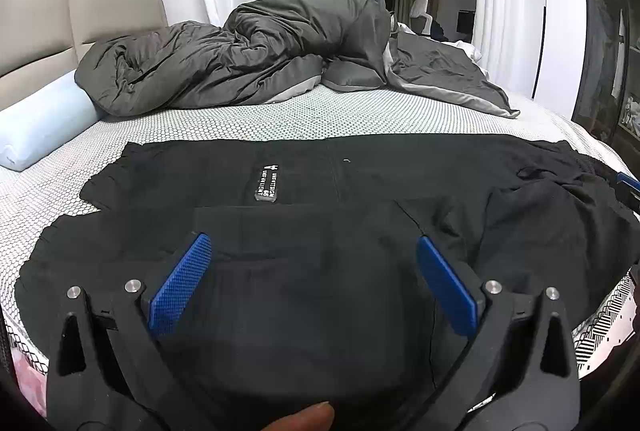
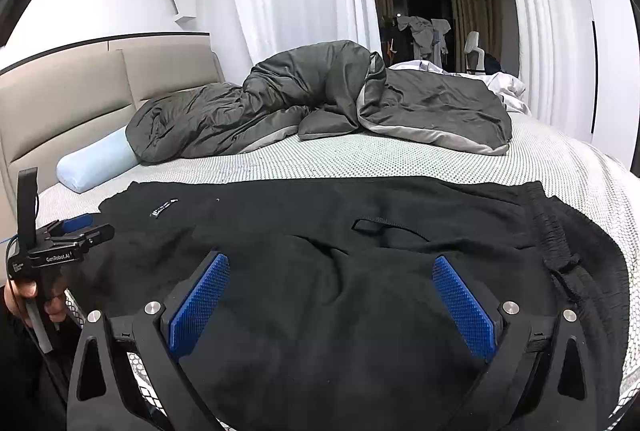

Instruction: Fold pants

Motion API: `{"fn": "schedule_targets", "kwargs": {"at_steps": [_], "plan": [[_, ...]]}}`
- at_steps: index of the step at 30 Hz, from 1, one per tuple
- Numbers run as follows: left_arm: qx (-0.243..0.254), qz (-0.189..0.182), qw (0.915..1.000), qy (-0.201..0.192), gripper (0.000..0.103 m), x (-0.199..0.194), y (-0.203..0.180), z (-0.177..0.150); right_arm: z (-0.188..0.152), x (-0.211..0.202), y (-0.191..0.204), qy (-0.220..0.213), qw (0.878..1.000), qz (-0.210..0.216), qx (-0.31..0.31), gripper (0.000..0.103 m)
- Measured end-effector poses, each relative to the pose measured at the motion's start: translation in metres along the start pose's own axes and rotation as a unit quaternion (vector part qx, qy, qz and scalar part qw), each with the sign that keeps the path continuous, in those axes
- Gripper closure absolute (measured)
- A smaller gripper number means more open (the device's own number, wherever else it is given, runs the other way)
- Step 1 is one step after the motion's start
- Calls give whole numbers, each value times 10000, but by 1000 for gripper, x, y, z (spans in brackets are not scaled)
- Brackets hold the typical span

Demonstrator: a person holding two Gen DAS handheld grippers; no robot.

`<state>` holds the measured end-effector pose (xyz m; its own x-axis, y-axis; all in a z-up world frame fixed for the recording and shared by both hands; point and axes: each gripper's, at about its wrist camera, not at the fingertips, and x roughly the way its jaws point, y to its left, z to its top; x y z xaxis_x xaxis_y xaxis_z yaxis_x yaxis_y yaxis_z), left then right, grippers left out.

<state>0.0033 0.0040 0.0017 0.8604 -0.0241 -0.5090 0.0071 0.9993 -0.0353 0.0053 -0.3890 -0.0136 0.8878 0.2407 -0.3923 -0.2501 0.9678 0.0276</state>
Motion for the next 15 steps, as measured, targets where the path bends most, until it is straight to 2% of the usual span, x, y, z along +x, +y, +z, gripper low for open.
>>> {"fn": "schedule_targets", "kwargs": {"at_steps": [15], "plan": [[-71,5,9999,83,1,5,3,-5,3,-3,1,-17,10000,51,24,0]]}}
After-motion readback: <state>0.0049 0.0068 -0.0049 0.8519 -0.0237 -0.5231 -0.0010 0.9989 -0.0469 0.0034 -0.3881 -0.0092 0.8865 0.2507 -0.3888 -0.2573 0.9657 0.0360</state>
